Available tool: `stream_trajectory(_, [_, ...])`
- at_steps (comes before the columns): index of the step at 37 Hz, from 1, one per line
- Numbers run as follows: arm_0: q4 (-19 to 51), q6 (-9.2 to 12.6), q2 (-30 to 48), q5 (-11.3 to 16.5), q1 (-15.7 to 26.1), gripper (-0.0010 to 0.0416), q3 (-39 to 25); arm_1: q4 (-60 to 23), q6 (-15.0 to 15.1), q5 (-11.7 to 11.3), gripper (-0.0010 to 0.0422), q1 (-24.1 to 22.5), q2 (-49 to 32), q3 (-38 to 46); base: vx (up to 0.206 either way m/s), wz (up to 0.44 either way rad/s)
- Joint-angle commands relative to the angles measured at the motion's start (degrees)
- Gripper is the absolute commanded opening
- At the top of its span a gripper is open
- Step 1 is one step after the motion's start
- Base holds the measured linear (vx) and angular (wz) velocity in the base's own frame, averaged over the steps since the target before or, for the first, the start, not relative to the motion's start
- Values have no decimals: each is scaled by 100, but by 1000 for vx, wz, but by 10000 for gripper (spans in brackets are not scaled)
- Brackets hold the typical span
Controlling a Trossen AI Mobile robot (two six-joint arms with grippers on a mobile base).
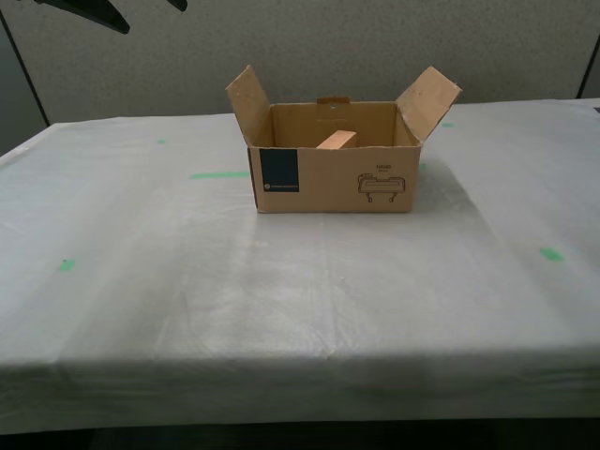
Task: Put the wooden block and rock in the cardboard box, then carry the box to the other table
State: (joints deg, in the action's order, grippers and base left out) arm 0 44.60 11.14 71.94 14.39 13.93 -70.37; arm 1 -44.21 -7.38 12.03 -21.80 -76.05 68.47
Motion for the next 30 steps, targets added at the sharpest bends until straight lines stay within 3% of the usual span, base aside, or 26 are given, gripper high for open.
stream_trajectory(1, [-4, -4, -2, -17, 0, 353, -7, 2, -7, -9, 387, -2, 0, 0, 0, 0])
stream_trajectory(30, [-7, -4, -2, -17, 0, 352, -7, 2, -7, -9, 387, -2, 0, 0, 0, 0])
